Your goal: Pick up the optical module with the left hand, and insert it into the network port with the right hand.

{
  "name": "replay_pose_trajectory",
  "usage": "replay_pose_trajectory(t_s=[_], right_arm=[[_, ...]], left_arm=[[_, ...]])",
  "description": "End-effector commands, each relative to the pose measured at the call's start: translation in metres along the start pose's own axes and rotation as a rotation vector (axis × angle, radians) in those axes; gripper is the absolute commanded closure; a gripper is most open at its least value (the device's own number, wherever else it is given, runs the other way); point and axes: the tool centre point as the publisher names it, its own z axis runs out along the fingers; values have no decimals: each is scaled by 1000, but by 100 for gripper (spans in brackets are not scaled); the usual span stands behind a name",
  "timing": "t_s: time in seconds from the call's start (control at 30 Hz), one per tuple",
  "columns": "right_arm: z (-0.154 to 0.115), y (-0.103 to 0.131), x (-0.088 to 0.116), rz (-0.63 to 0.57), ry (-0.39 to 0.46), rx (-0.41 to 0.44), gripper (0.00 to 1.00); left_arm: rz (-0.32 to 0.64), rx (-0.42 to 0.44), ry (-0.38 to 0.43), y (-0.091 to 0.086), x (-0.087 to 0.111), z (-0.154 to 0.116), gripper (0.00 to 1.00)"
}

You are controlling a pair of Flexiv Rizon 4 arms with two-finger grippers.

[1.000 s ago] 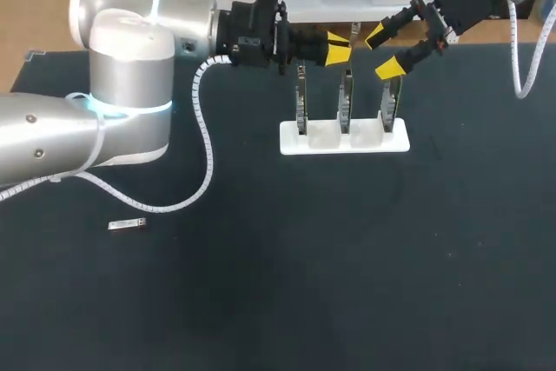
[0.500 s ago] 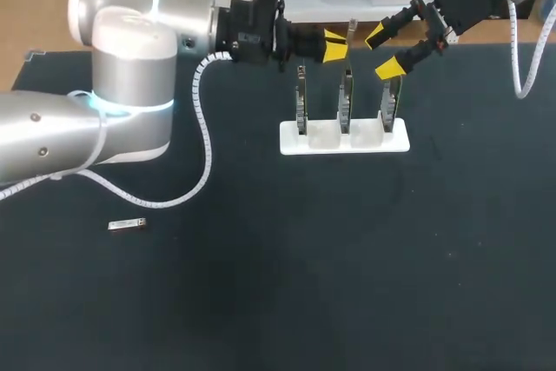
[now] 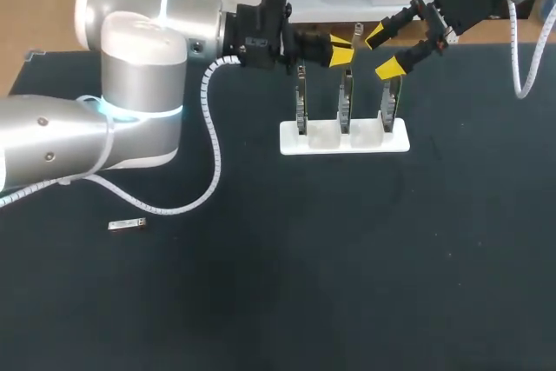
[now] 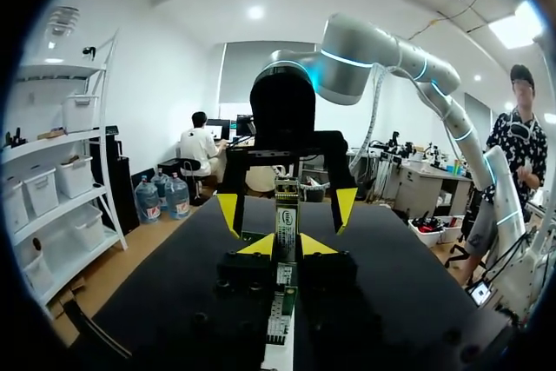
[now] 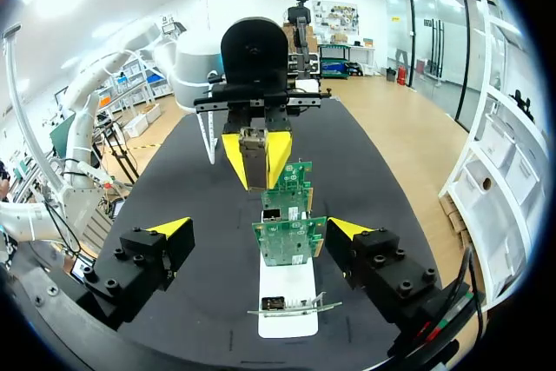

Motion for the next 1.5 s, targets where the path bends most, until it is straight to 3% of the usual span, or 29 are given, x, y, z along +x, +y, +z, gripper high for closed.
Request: replay_pose_trajectory(t_s=[0.03,0.33,1.5], right_arm=[[0,2,0,-1,0,5,0],[0,2,0,-1,0,5,0],[0,2,0,-1,0,5,0]], left_arm=[[-6,-5,3,1,2,4,100],[-17,-32,-2,7,4,0,100],[-6,-16,17,-1,7,2,100]])
